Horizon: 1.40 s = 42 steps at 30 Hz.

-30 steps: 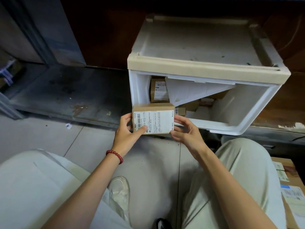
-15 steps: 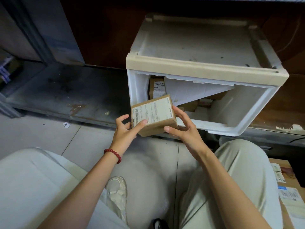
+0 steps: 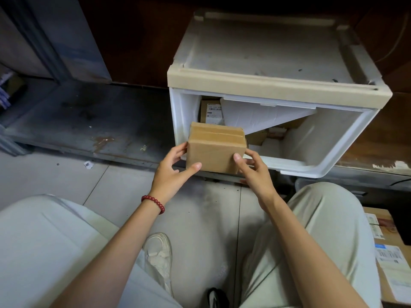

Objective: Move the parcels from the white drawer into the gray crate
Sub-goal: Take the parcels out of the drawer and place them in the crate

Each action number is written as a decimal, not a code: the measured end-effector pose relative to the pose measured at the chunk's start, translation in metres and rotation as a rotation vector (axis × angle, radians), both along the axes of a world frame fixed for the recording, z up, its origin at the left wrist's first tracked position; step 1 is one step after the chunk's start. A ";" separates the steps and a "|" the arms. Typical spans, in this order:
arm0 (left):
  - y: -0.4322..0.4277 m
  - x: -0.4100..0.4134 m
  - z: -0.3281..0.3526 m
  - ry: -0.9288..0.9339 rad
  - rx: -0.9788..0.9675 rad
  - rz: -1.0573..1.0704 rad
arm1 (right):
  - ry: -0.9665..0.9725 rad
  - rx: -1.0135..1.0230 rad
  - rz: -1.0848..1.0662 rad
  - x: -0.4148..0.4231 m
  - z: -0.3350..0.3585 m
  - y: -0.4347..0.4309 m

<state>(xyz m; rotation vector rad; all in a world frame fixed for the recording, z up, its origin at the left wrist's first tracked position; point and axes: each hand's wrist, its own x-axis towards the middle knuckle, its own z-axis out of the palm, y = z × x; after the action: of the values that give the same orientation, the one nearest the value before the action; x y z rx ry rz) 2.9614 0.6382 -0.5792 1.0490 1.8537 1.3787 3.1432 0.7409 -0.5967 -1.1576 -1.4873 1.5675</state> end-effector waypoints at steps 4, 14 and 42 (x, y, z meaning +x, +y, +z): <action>0.001 -0.001 -0.005 -0.037 -0.011 -0.005 | 0.017 -0.040 -0.015 0.000 -0.001 0.003; 0.001 0.004 0.003 -0.112 0.030 0.008 | 0.099 -0.247 0.069 -0.003 0.002 0.001; 0.105 0.270 0.075 -0.058 0.248 -0.795 | 0.192 0.160 -0.726 0.253 0.073 -0.033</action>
<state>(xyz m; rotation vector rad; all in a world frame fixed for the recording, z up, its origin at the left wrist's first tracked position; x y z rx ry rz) 3.2312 0.7436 -0.5040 1.6143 1.0265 1.1266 3.3964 0.7075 -0.5234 -1.2243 -0.8921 1.0024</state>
